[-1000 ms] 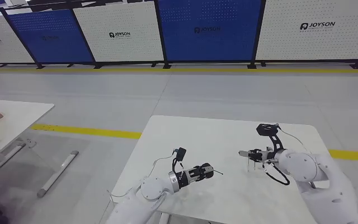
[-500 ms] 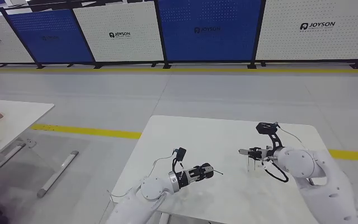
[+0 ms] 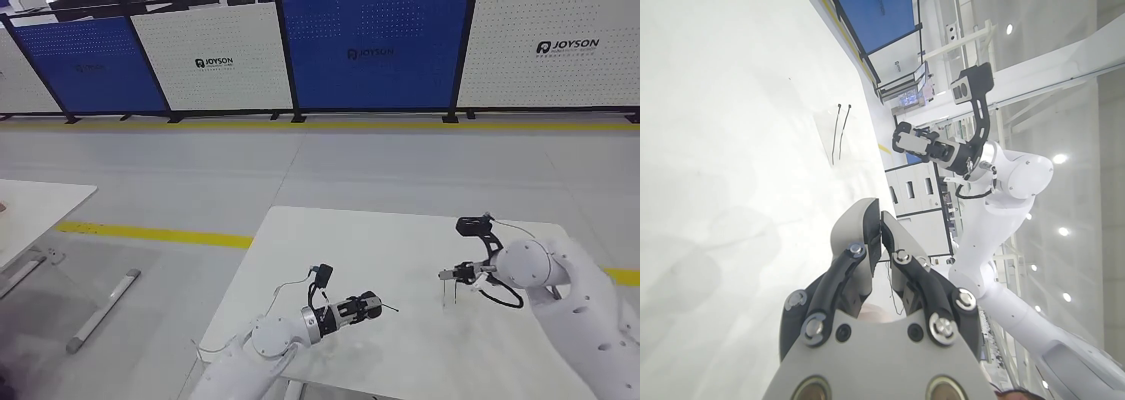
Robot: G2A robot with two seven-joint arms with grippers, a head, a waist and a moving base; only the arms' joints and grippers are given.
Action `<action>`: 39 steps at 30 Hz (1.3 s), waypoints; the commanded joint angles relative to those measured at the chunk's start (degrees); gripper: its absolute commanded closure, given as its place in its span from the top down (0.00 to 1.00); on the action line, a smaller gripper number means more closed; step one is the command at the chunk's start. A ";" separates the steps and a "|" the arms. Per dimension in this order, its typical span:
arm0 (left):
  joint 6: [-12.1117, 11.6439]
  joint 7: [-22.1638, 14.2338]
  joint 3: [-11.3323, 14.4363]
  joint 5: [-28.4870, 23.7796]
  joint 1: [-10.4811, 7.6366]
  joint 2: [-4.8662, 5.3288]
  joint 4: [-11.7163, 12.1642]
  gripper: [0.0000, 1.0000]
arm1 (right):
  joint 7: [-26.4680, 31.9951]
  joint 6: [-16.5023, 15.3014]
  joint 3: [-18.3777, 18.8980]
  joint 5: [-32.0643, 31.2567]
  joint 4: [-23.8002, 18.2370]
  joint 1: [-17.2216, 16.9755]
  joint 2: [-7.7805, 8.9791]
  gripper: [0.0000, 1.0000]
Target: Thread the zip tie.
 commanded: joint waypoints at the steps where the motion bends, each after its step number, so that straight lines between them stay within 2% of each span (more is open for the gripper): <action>1: 0.00 0.00 0.00 0.00 0.00 0.00 0.00 0.00 | -0.44 -0.29 -1.50 0.82 2.81 1.34 -0.70 1.00; 4: 0.00 0.00 0.00 0.00 0.00 0.00 0.00 0.00 | -1.48 -0.40 -3.25 1.90 6.39 3.15 -1.72 1.00; 15: 0.00 0.00 0.00 0.00 0.00 0.00 0.00 0.00 | -1.90 -0.44 -3.22 1.92 6.41 2.97 -1.71 1.00; 20: 0.00 0.00 0.00 0.00 0.00 0.00 0.00 0.00 | -0.65 -3.24 -4.15 1.36 6.38 1.93 -1.75 1.00; 22: 0.00 0.00 0.00 0.00 0.00 0.00 0.00 0.00 | -0.91 -3.22 -4.29 1.37 6.92 1.98 -1.87 1.00; 26: 0.00 0.00 0.00 0.00 0.00 0.00 0.00 0.00 | -2.04 -4.97 -3.51 3.33 7.76 2.23 -1.99 1.00; 34: 0.00 0.00 0.00 0.00 0.00 0.00 0.00 0.00 | -2.04 -4.97 -3.51 3.33 7.76 2.23 -1.99 1.00; 39: 0.00 0.00 0.00 0.00 0.00 0.00 0.00 0.00 | -4.08 -5.51 -2.39 5.35 8.03 1.16 -1.94 1.00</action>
